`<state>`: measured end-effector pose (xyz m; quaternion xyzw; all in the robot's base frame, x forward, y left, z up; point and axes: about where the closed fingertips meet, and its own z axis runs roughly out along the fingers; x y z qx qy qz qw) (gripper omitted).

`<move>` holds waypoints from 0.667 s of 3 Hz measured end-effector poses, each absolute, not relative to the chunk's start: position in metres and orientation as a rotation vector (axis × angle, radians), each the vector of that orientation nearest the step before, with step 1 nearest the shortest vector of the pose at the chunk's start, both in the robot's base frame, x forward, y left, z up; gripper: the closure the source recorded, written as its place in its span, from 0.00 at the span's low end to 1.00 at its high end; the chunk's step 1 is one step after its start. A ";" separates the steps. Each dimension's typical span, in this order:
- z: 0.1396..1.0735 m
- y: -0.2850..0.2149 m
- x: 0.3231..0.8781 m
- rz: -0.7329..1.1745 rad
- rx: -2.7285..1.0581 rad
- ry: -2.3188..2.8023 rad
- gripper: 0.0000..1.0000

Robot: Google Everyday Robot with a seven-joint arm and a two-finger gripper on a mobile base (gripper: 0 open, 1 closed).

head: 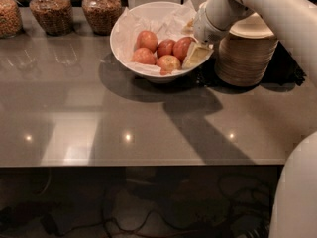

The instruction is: Pick apple from white bowl

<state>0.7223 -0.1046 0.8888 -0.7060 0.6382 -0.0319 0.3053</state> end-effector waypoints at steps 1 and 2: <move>0.880 -0.101 0.727 -0.056 -1.831 1.695 0.36; 0.883 -0.100 0.727 -0.055 -1.829 1.696 0.55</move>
Offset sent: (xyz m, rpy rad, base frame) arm 0.0107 0.0024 -0.0102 0.0866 -0.0115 -0.0492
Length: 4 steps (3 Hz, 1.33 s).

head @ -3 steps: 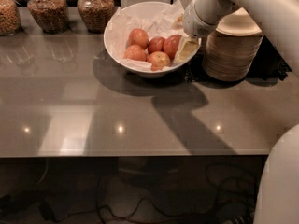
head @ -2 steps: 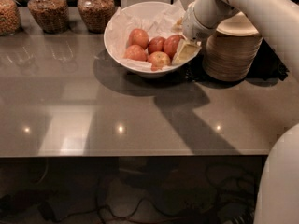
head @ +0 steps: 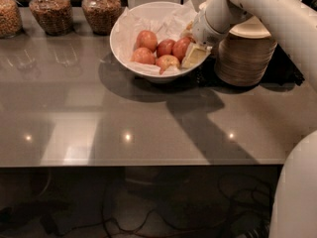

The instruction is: Pick apple from white bowl

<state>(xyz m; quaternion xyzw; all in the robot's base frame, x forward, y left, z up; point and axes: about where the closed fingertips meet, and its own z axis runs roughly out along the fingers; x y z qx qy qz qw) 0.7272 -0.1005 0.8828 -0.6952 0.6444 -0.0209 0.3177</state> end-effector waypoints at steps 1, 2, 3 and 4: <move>0.886 -0.101 0.727 -0.060 -1.796 1.690 0.78; 0.898 -0.103 0.719 -0.065 -1.756 1.668 0.99; 0.913 -0.109 0.703 -0.038 -1.724 1.637 1.00; 0.928 -0.115 0.680 0.045 -1.705 1.581 1.00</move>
Offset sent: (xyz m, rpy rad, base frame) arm -0.0191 -0.0119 0.0373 0.0891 -0.0971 -0.0410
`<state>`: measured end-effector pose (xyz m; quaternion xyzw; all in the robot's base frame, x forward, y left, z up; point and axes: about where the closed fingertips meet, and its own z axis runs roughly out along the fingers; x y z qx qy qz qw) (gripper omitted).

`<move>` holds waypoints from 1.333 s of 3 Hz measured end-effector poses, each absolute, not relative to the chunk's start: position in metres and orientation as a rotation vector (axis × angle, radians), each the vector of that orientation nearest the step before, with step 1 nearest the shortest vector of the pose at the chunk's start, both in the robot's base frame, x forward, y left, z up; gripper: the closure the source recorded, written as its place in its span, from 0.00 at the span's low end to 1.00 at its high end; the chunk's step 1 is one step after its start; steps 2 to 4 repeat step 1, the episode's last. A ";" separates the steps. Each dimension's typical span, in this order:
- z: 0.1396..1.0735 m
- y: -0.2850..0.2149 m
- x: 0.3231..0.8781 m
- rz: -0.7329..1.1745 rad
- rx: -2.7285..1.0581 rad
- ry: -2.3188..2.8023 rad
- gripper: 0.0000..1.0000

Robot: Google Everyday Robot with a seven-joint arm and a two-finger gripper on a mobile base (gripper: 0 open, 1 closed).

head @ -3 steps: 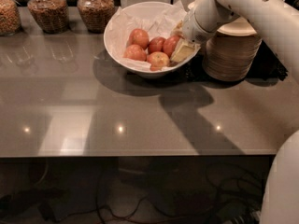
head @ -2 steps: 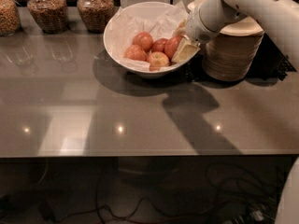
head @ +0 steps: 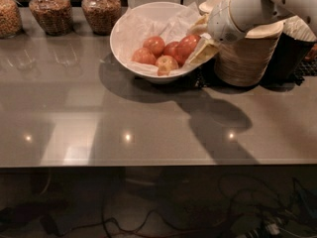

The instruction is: Pick apple from white bowl

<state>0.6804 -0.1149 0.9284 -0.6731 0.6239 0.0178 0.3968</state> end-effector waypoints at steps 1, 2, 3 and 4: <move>0.949 -0.118 0.652 0.173 -1.691 1.491 1.00; 0.949 -0.118 0.652 0.173 -1.691 1.491 1.00; 0.949 -0.118 0.652 0.173 -1.691 1.491 1.00; 0.949 -0.118 0.652 0.173 -1.691 1.491 1.00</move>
Offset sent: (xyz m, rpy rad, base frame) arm 0.0000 0.0000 0.0000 0.0000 0.0000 0.0000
